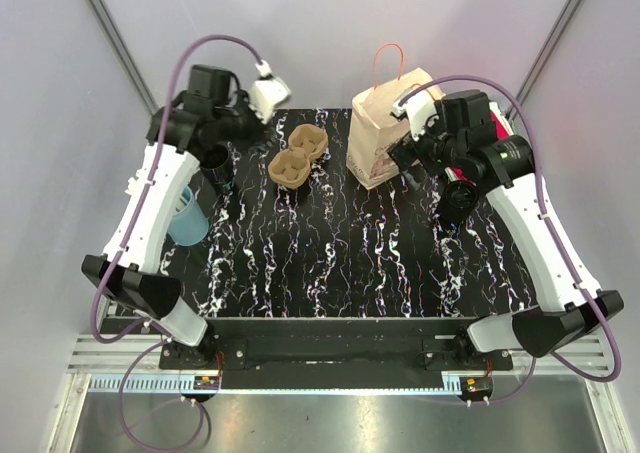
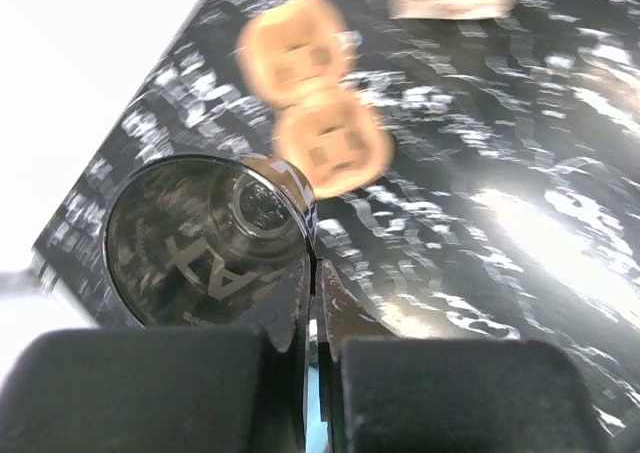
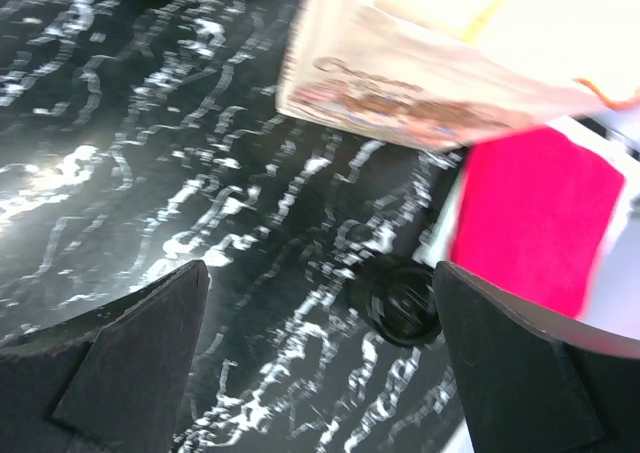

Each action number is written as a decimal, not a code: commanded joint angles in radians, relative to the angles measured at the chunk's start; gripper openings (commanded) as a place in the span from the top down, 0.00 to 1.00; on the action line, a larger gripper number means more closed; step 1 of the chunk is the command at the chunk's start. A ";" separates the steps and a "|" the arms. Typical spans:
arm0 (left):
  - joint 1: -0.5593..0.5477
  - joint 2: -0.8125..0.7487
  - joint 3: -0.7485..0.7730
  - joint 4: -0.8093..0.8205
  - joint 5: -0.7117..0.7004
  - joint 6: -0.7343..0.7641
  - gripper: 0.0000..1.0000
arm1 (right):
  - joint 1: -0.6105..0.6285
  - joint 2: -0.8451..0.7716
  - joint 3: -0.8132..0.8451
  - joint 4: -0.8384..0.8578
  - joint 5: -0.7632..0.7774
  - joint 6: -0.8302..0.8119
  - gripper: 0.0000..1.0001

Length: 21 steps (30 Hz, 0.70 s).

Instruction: Pack the takeout coffee

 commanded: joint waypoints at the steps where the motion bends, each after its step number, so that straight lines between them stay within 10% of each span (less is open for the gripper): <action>1: -0.136 -0.054 -0.068 0.008 -0.035 0.027 1.00 | -0.033 -0.070 0.042 0.014 0.151 -0.022 0.00; 21: -0.593 0.120 -0.341 0.213 -0.093 -0.043 1.00 | -0.251 -0.262 -0.214 0.066 0.276 -0.008 0.00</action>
